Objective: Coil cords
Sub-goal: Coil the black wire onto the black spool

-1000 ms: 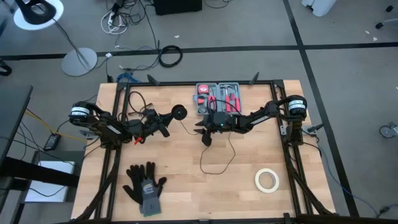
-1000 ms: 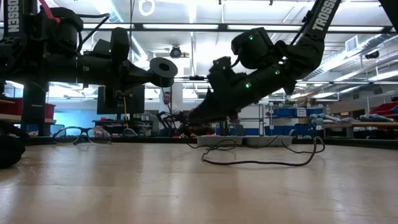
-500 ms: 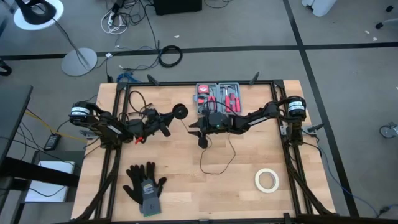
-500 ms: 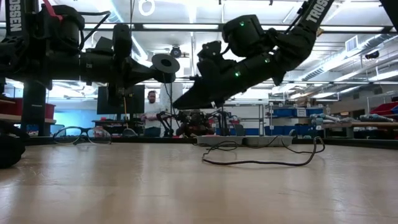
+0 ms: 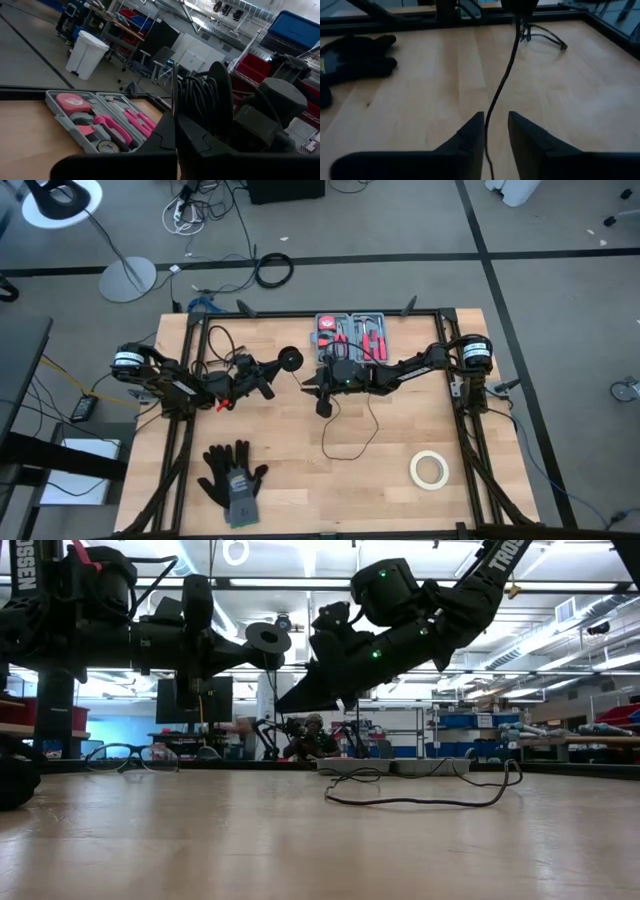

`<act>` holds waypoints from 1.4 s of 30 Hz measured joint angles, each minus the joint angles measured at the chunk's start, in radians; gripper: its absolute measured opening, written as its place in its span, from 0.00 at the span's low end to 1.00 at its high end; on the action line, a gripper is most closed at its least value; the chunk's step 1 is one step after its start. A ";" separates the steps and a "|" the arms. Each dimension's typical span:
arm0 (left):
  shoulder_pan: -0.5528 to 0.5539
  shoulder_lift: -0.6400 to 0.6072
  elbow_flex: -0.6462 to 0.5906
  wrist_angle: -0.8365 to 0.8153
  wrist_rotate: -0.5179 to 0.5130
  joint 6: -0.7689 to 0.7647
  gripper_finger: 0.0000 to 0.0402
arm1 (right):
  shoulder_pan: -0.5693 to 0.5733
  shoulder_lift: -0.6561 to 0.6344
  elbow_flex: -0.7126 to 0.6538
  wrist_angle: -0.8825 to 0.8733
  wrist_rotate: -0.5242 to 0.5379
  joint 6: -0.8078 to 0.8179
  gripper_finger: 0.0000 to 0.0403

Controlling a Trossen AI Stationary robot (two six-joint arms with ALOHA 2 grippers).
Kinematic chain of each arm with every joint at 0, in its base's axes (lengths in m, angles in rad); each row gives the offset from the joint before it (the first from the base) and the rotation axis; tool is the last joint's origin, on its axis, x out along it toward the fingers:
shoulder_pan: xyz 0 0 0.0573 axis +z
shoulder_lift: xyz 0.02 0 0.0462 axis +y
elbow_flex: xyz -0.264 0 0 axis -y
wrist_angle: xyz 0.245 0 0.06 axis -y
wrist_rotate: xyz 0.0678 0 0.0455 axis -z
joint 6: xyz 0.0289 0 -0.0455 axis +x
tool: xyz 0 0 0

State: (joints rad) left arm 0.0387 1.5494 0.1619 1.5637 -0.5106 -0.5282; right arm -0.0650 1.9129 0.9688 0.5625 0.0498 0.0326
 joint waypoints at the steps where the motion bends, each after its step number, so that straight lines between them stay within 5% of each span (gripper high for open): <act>1: 0.000 0.000 0.001 0.001 0.000 0.000 0.00 | 0.000 0.000 0.000 -0.003 0.000 0.000 0.19; 8: 0.000 0.000 0.019 0.003 0.034 0.000 0.00 | -0.001 0.000 0.000 -0.085 0.055 0.117 0.02; 24: 0.000 0.000 0.025 -0.165 0.083 0.060 0.00 | -0.083 -0.317 0.023 -0.449 0.155 0.278 0.00; 31: 0.000 0.000 0.124 -0.379 0.091 0.075 0.00 | -0.075 -0.258 0.163 -0.488 0.045 0.255 0.00; 42: -0.001 0.000 0.185 -0.503 0.007 0.073 0.00 | -0.026 -0.185 0.273 -0.648 0.042 0.236 0.00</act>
State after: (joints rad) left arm 0.0380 1.5494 0.3466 1.0611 -0.5033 -0.4553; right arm -0.0915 1.7279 1.2417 -0.0858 0.0914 0.2682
